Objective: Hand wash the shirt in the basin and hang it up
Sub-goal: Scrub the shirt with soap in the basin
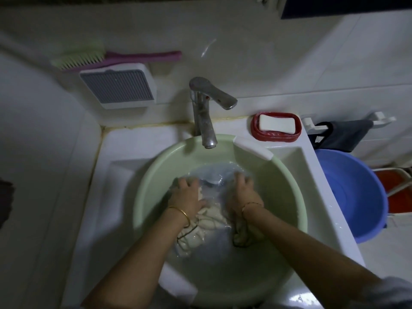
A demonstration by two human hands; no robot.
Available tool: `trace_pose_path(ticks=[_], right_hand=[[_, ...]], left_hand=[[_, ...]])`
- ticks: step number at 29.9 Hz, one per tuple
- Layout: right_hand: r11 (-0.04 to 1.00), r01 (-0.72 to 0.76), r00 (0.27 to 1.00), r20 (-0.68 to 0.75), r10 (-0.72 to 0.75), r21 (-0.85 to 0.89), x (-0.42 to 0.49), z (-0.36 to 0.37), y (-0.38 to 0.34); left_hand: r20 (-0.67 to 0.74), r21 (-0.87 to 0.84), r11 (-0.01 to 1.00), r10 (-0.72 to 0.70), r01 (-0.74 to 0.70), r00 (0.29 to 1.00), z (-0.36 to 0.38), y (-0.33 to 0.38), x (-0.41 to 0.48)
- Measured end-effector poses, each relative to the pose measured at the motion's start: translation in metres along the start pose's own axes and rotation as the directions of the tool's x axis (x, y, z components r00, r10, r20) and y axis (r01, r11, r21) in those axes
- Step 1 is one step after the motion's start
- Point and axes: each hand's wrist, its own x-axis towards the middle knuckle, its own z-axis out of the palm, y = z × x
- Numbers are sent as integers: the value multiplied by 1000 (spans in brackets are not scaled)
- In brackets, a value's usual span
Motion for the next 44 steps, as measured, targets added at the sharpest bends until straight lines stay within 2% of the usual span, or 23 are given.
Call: trace_pose_path(ticks=[1,2,3,4,6,8,11,14,16,18,20,21,22,24,26,27,29,31,32,35,38,41,44], right_hand=[[993,-112,991,69,113,-24,0,-5,6],[996,-89,994,67,90,-5,4,-3,20],[973,-170,984,76,160,154,0,-9,19],[965,-93,995,55,82,246,0,-17,23],[982,59,998,-9,-59,179,-7,-38,16],[922,137,989,-93,-111,363,-15,-47,11],[540,140,988,-81,-132,830,-42,-65,-2],[195,71,974,-26,-227,978,-58,-81,-5],[150,-5,925,62,-376,989,-73,-92,-13],[300,23,832,148,-535,954,-92,-102,-24],[479,278,753,120,-647,832,-104,-105,-34],[500,386,754,46,-655,775,-109,-107,-40],[477,429,780,-49,-624,767,-113,-111,-46],[321,351,838,-142,-527,880,-119,-122,-54],[172,229,869,-121,-480,958,-124,-134,-59],[139,172,872,-86,-481,975,-129,-139,-62],[106,40,861,20,-507,994,-139,-145,-70],[67,-101,837,121,-534,993,-147,-154,-80],[40,-151,824,148,-547,988,-152,-161,-85],[-55,-226,788,149,-597,973,-160,-179,-100],[-177,-273,774,106,-624,946,-160,-194,-108],[-296,-212,842,20,-539,931,-152,-201,-105],[-320,-170,900,15,-436,932,-130,-191,-86]], left_hand=[[7,-114,993,-18,19,1000,-9,-2,-3],[29,-181,983,-34,38,999,-17,-4,-6],[51,-179,983,-37,46,998,-26,-4,-9],[67,-122,991,-38,46,997,-33,-5,-13],[67,40,999,-23,20,997,-46,-6,-20],[5,105,994,-21,20,1000,-54,-8,-30],[-151,-60,998,22,-32,988,-60,-13,-42],[-233,-440,877,97,-194,968,-80,-3,-59],[-246,-615,738,155,-278,957,-102,16,-76],[-245,-730,611,184,-307,952,-125,40,-92],[-294,-759,538,220,-367,930,-143,62,-104],[-325,-775,493,225,-395,919,-150,69,-110],[-360,-812,412,204,-414,910,-153,73,-113],[-378,-907,153,109,-391,919,-155,69,-114],[-335,-938,-98,24,-331,942,-149,54,-108],[-302,-943,-145,-19,-301,953,-142,48,-108],[-224,-972,-45,-118,-230,968,-114,37,-98],[-63,-996,77,-256,-45,965,-74,25,-83],[26,-995,83,-289,52,957,-55,20,-76],[198,-980,-22,-274,200,941,-16,18,-67],[236,-965,-167,-204,204,950,-17,38,-78],[259,-883,-435,-138,176,956,-21,44,-70],[299,-848,-507,-221,152,929,-25,35,-68]])
